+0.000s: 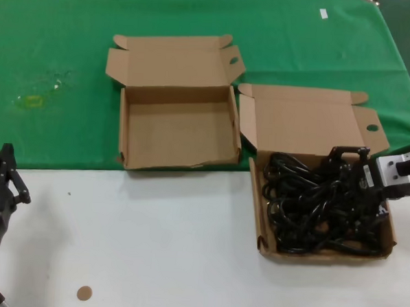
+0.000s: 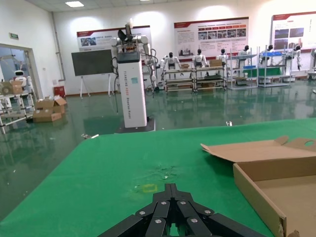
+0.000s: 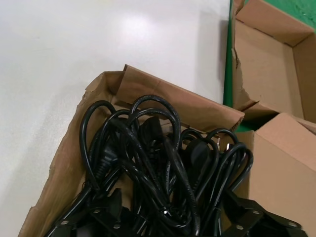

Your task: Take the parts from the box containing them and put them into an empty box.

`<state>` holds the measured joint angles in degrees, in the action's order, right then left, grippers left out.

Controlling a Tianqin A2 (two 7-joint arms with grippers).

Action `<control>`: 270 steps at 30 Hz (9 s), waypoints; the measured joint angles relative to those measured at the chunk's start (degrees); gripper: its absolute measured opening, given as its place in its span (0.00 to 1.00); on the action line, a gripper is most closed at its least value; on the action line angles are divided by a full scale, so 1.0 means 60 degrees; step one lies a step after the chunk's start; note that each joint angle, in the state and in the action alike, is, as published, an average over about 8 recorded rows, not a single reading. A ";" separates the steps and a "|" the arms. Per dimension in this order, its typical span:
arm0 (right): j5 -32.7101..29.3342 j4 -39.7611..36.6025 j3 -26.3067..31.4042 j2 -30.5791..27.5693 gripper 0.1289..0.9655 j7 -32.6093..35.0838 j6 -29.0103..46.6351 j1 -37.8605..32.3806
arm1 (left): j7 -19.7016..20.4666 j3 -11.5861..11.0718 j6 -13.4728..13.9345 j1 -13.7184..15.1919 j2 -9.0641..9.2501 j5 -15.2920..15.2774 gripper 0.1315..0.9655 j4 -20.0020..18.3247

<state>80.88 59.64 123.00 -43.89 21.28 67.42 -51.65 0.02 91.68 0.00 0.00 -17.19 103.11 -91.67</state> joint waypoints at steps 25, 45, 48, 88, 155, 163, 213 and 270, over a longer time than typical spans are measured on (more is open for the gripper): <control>-0.0403 0.0570 -0.0146 -0.0098 0.26 -0.0362 0.0412 0.0209 | 0.0000 0.0000 0.0000 0.0000 0.0000 0.0000 0.01 0.0000; -0.0333 0.1375 -0.0325 -0.0296 0.11 -0.1454 0.1372 -0.0362 | 0.0000 0.0000 0.0000 0.0000 0.0000 0.0000 0.01 0.0000; -0.0294 0.1435 -0.0350 -0.0165 0.11 -0.1688 0.1572 -0.0751 | 0.0000 0.0000 0.0000 0.0000 0.0000 0.0000 0.01 0.0000; -0.1083 -0.8380 0.0573 0.7093 0.11 0.1372 -0.1847 -0.5517 | 0.0000 0.0000 0.0000 0.0000 0.0000 0.0001 0.01 0.0000; 0.0898 -0.5264 -0.0569 0.6536 0.96 0.0319 -0.4951 -0.1910 | -0.0001 0.0000 0.0000 0.0000 0.0000 0.0001 0.28 0.0000; 0.1314 -0.3692 -0.1258 0.6227 0.99 -0.0253 -0.5880 -0.0349 | -0.0001 0.0000 0.0000 0.0000 0.0000 0.0002 0.49 0.0000; 0.3578 0.4845 -0.5004 0.4547 1.00 -0.3367 -1.0944 0.8118 | -0.0003 -0.0001 0.0000 0.0000 0.0000 0.0003 1.00 0.0000; 0.3579 0.4851 -0.5006 0.4546 1.00 -0.3369 -1.0948 0.8124 | -0.0003 0.0000 0.0000 0.0000 0.0000 0.0003 1.00 0.0000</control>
<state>102.36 88.74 92.96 -16.61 1.07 1.74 -2.91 0.00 91.67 0.00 0.00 -17.19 103.13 -91.67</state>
